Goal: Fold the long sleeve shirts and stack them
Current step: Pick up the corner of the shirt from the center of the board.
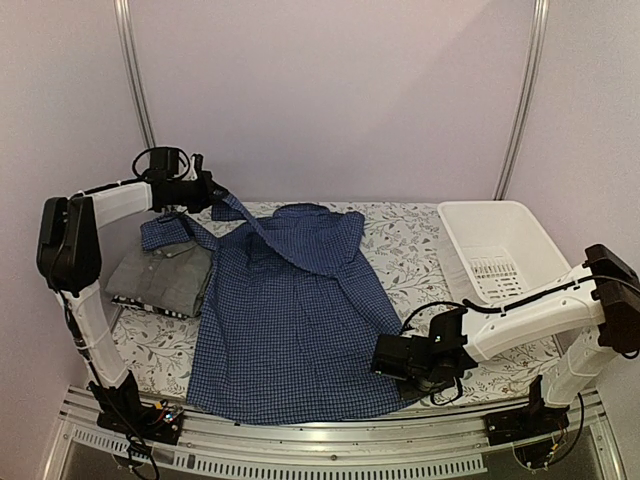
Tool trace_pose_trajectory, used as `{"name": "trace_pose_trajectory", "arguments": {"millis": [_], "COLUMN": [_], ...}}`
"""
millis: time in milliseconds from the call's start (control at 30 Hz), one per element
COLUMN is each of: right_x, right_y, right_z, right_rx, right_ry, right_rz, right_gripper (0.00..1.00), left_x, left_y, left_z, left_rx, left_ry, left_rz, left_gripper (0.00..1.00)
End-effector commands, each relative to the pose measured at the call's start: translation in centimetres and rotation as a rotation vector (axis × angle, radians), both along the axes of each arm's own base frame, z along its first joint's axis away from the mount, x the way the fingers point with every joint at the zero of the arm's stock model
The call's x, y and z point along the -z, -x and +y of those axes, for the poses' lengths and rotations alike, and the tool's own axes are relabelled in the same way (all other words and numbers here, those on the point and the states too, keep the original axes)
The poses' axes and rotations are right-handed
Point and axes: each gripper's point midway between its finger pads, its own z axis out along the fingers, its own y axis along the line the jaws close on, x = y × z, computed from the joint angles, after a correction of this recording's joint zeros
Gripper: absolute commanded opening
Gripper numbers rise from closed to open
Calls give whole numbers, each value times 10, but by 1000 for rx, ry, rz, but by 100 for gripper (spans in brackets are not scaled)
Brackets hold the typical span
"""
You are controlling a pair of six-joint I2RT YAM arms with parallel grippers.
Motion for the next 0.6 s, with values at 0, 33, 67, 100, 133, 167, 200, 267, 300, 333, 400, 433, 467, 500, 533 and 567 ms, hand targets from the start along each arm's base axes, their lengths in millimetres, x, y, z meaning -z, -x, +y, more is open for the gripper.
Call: {"name": "trace_pose_trajectory", "arguments": {"millis": [0,33,67,100,133,167,200,267,300,333,400,433,467,500,533,567], "right_x": [-5,-1,2,6,9,12,14,16,16,16,14,13,11,8,7,4], "right_y": [-4,-3,-2,-2,-1,-2,-3,-4,-5,-6,-7,-8,-9,-10,-10,-10], "right_z": [-3,-4,-5,-3,-3,-3,-4,-5,-5,-5,-4,-2,-1,0,0,0], "right_rx": [11,9,7,2,2,4,7,15,19,21,24,24,25,26,27,32], "right_ry": [-1,6,8,2,-4,-8,-11,-17,-20,-23,-33,-39,-45,-51,-54,-58], "right_rz": [-18,-12,-6,-1,3,5,6,4,2,1,-4,-6,-10,-13,-16,-19], "right_gripper": [21,21,21,21,21,21,21,21,20,19,14,12,10,8,6,4], "left_x": [-5,-5,-5,-5,-4,-4,-4,-3,-4,-4,-3,-3,-4,-5,-5,-5], "left_y": [-5,-5,-5,-5,-5,-6,-5,-5,-5,-5,-5,-5,-5,-5,-5,-5], "left_z": [-5,-4,-5,-5,-5,-5,-5,-6,-6,-6,-6,-7,-7,-7,-7,-7], "left_rx": [22,20,22,23,23,22,23,25,24,25,23,25,26,27,25,27], "left_ry": [-2,-1,1,1,1,2,3,4,3,4,4,4,5,4,4,5], "left_rz": [-22,-21,-21,-21,-19,-19,-18,-17,-19,-18,-17,-16,-18,-20,-20,-20], "left_gripper": [0,0,0,0,0,0,0,0,0,0,0,0,0,0,0,0]}}
